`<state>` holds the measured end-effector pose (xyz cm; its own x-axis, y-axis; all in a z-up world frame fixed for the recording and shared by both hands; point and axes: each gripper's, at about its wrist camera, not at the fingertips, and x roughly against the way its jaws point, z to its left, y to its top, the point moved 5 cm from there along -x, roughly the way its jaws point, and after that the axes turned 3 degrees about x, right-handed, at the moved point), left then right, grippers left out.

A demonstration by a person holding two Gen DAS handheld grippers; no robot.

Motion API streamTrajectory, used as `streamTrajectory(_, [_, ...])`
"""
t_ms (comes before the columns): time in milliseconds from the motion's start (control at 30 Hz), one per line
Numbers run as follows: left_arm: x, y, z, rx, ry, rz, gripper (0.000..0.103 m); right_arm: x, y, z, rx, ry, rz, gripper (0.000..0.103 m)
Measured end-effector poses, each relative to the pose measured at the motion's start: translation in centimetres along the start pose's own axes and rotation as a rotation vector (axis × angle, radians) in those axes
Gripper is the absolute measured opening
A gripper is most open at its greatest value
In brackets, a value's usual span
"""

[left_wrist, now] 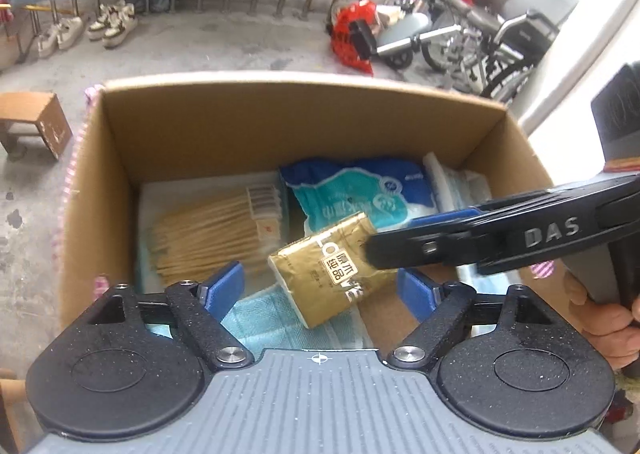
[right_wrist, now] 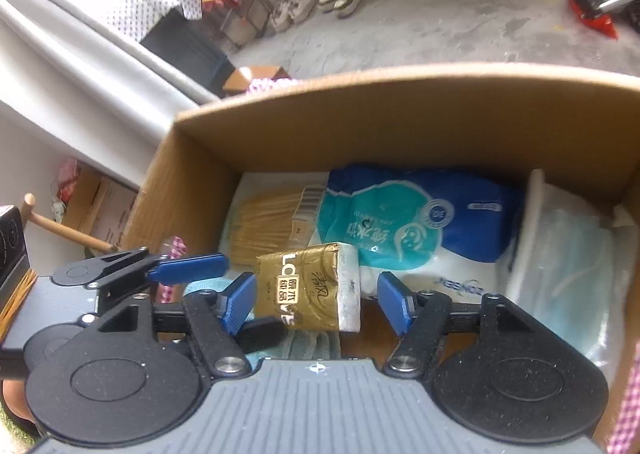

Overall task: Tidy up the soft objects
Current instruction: 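Lift the gold tissue pack into the cardboard box and release it, then lower the right gripper to the pink plush bunny and grasp it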

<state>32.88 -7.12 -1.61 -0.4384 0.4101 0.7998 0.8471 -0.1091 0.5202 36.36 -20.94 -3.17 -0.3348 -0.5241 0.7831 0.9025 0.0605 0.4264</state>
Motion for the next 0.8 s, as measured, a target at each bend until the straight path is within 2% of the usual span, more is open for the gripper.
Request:
streamTrajectory(133, [4.1, -0.5, -0.8, -0.015, -0.015, -0.079, 0.088, 3.2, -0.7, 0.1, -0.019, 0.015, -0.064, 0.069])
streamTrajectory(200, [6.5, -1.3, -1.5, -0.034, -0.038, -0.126, 0.097, 5.8, -1.6, 0.4, -0.029, 0.035, -0.114, 0.070])
streamTrajectory(267, [8.8, -2.3, -2.4, -0.062, -0.070, -0.164, 0.100, 8.9, -3.1, 0.8, -0.033, 0.049, -0.178, 0.072])
streamTrajectory(367, [11.1, -4.4, -3.7, -0.110, -0.128, -0.174, 0.101, 14.2, -6.5, 1.5, -0.032, 0.081, -0.285, 0.076])
streamTrajectory(467, [12.1, -7.0, -5.3, -0.155, -0.201, -0.145, 0.102, 18.7, -10.9, 1.5, -0.045, 0.098, -0.394, 0.078])
streamTrajectory(567, [11.8, -10.5, -7.6, -0.237, -0.268, -0.083, 0.102, 21.0, -15.8, 1.0, -0.085, 0.102, -0.465, 0.080])
streamTrajectory(733, [9.3, -16.3, -11.2, -0.333, -0.367, 0.060, 0.102, 20.5, -24.1, -0.6, -0.198, 0.077, -0.504, 0.080])
streamTrajectory(800, [7.5, -18.1, -12.2, -0.353, -0.369, 0.127, 0.101, 19.4, -26.9, -1.6, -0.261, 0.055, -0.498, 0.080])
